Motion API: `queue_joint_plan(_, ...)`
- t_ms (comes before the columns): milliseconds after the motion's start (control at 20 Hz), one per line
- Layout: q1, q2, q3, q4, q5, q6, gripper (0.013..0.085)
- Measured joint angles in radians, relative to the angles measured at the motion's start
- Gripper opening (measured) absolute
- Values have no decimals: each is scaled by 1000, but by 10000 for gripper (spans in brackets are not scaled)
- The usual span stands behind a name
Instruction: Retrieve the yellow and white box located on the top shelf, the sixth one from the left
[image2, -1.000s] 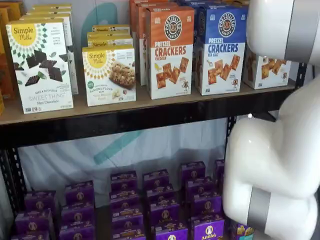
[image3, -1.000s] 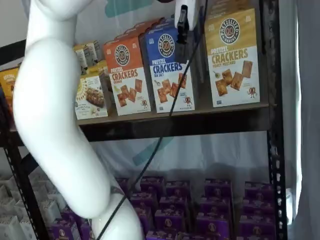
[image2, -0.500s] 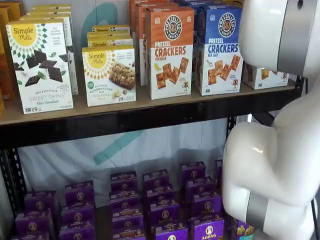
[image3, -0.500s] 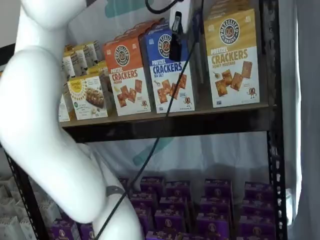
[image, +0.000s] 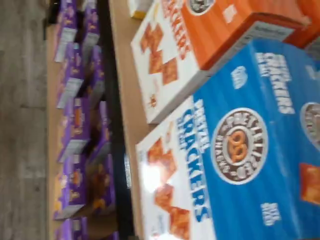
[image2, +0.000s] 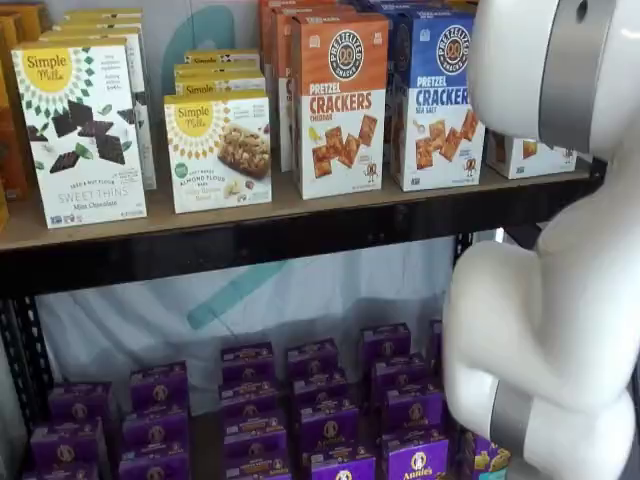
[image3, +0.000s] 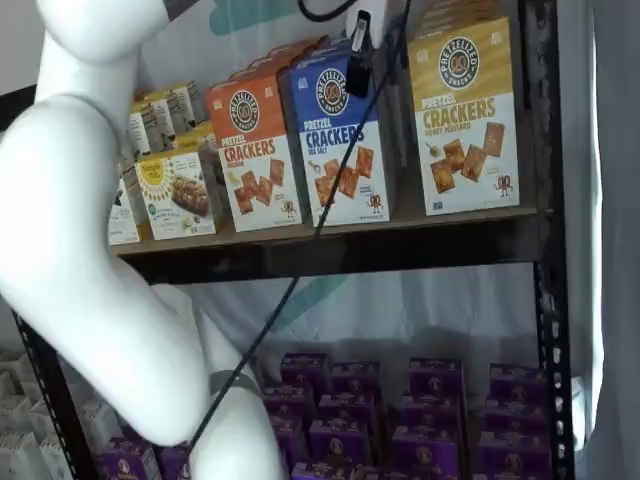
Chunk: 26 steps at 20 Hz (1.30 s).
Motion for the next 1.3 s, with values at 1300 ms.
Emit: queue_joint_plan(1300, 137, 88, -66, -180, -307, -77, 850)
